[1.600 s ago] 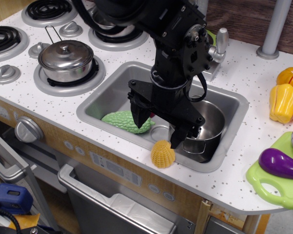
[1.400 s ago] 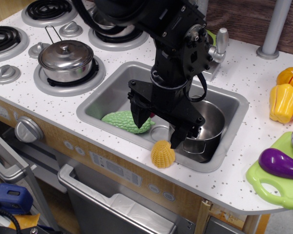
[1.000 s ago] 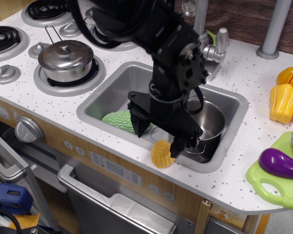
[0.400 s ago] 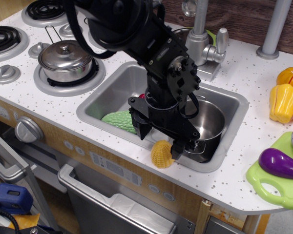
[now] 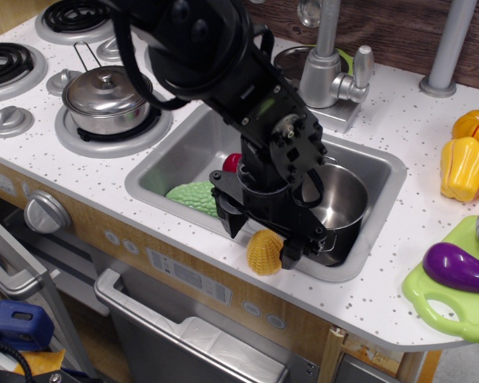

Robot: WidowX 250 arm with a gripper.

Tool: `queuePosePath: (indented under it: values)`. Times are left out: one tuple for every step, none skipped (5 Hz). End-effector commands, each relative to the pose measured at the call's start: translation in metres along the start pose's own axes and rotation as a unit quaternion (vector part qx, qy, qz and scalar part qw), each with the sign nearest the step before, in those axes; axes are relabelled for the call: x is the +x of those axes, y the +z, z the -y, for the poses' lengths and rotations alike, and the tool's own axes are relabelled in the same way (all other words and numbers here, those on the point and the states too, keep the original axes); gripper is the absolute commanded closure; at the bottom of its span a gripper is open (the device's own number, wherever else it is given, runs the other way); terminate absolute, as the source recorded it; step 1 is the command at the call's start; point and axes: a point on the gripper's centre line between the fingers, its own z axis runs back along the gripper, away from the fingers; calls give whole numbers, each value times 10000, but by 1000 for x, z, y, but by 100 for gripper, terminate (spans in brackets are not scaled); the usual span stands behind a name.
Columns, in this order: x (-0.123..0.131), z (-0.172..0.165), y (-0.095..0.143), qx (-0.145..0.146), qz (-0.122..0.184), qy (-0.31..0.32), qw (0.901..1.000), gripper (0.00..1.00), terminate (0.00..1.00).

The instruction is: Put corn in pot which is in sink

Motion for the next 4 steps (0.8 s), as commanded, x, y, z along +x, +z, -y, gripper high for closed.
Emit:
queuePosePath:
  values:
    - [3,5,1,-5,121,138,9998,0,0]
    - [4,8,1,-5,123,193,9997,100,0]
    - [5,8,1,-13,142,203,9997,100,0]
    - [6,7,2,-27,166,201,9997,100,0]
